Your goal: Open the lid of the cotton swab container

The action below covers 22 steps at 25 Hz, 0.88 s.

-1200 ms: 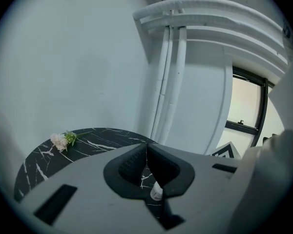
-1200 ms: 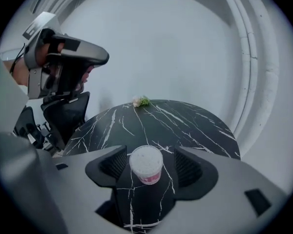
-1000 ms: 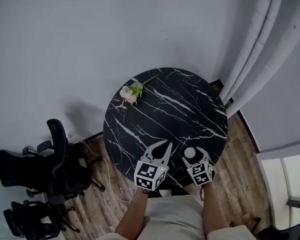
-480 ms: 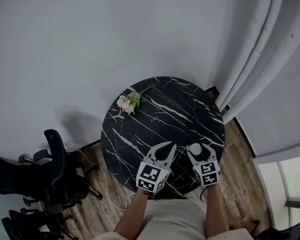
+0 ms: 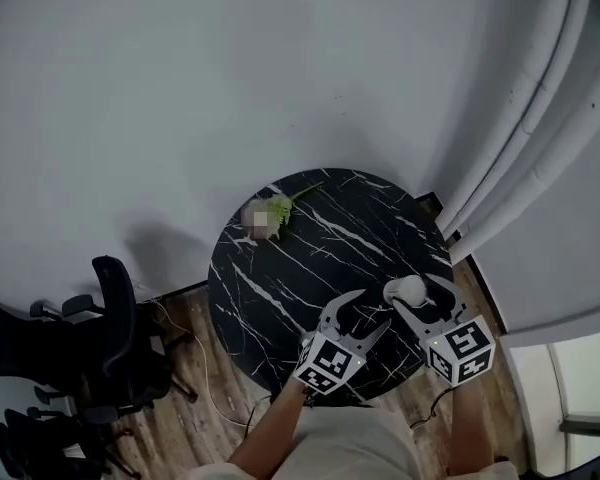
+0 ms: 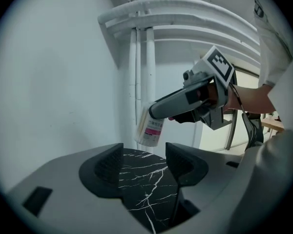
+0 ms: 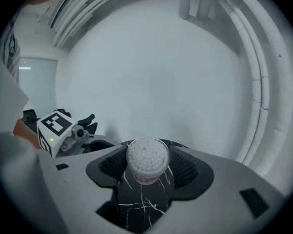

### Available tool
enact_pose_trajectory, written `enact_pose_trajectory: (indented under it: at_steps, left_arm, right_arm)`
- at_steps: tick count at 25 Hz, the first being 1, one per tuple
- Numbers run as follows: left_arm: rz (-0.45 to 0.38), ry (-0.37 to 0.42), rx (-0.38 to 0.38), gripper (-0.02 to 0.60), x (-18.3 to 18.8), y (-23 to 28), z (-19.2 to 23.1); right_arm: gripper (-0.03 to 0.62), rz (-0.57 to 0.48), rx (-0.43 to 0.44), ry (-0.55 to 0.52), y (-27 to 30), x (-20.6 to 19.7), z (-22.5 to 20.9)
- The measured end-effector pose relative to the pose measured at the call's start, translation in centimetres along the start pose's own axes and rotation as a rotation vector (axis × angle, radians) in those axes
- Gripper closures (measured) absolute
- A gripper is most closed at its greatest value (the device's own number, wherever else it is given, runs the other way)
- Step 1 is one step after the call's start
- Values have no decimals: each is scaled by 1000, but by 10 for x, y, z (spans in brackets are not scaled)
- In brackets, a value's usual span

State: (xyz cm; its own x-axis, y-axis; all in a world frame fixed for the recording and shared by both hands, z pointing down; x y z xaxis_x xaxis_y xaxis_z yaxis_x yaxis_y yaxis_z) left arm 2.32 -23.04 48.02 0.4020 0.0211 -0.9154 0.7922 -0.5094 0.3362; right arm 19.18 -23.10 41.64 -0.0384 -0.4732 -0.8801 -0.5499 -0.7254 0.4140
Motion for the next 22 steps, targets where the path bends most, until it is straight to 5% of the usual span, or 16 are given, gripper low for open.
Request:
enact_pose_trajectory:
  at_steps: [6,13,17,22]
  left_arm:
    - [-9,-1,49,304,0,-3,-18]
    - [4,49,117,305,3,-7,-29]
    - [-45,18,56,314,4,-8,-22]
    - [-124,-26,-73,314,9,-11,-16]
  right_arm:
    - [303,109,191,-47,6,-3,35]
    - [303,196,162,-76,5,0,63]
    - [303,121,187,-70,3,3,64]
    - [303,-81,334,-133,-17,5,62]
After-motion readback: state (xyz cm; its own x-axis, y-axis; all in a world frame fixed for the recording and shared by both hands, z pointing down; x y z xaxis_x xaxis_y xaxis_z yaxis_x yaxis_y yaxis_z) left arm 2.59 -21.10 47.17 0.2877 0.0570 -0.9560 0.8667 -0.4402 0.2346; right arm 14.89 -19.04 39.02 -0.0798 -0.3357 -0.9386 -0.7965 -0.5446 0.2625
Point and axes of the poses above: the fingertips, and each gripper's own axes: y forward along the fingers, z to its left, x out of its top, the point moved 10 cm from there along -y, backward along the fingers, and after that the axes turned 12 degrees about y, right-handed, at the moved point
